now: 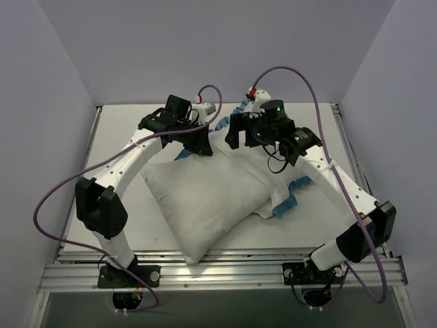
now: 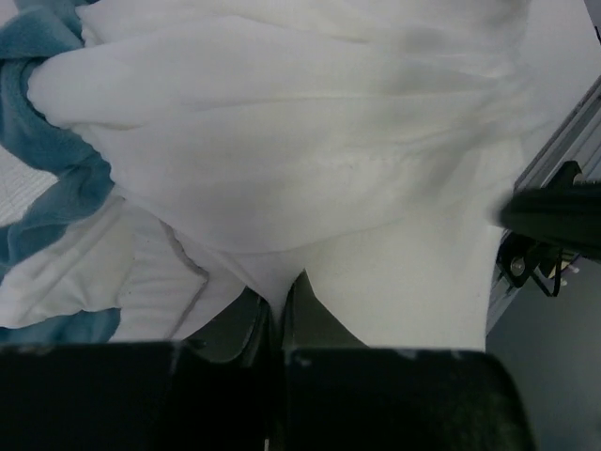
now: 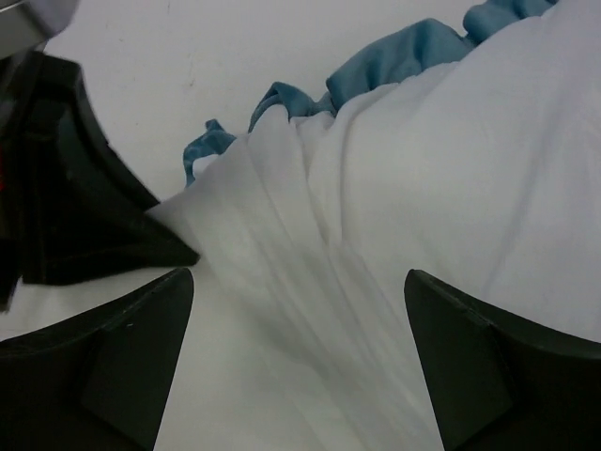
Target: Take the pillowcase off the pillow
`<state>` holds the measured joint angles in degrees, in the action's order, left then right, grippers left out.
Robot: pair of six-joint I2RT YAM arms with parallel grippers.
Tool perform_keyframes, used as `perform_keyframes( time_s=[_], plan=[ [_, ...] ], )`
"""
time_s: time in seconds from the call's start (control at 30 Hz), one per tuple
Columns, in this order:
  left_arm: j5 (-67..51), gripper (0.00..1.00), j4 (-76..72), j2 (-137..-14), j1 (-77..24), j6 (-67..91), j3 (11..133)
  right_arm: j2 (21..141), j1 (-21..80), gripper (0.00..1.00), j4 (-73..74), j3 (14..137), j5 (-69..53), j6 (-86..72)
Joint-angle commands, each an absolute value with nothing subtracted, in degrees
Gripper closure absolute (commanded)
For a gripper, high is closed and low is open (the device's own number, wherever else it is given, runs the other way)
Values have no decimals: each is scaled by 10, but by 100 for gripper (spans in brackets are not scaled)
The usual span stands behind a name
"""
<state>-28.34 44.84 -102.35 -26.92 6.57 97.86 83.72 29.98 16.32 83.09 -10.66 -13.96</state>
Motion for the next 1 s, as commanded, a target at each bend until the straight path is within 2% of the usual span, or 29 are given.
perform_keyframes(
  time_s=[0.0, 0.13, 0.23, 0.33, 0.37, 0.4, 0.67, 0.8, 0.97],
  plan=[
    [-227, 98, 436, -937, -293, 33, 1001, 884, 320, 11, 162, 883, -67, -96],
    [-207, 98, 433, -915, -295, 40, 986, 925, 342, 13, 161, 889, -58, -83],
    [-196, 98, 432, -909, -299, 42, 982, 941, 345, 25, 151, 867, -48, -83],
    [-191, 98, 433, -899, -301, 43, 977, 946, 340, 70, 137, 846, -5, -83],
    [-187, 98, 434, -897, -301, 45, 976, 947, 337, 93, 138, 839, 12, -83],
    [-175, 98, 435, -893, -301, 46, 971, 947, 331, 100, 141, 838, 43, -86],
    [-101, 98, 502, -835, -271, 77, 969, 925, 177, 100, 170, 843, 120, -156],
    [-76, 98, 532, -786, -246, 98, 956, 911, 50, 100, 195, 854, 113, -213],
    [-28, 98, 567, -704, -221, 127, 905, 896, -31, 100, 207, 857, 123, -254]
  ],
)
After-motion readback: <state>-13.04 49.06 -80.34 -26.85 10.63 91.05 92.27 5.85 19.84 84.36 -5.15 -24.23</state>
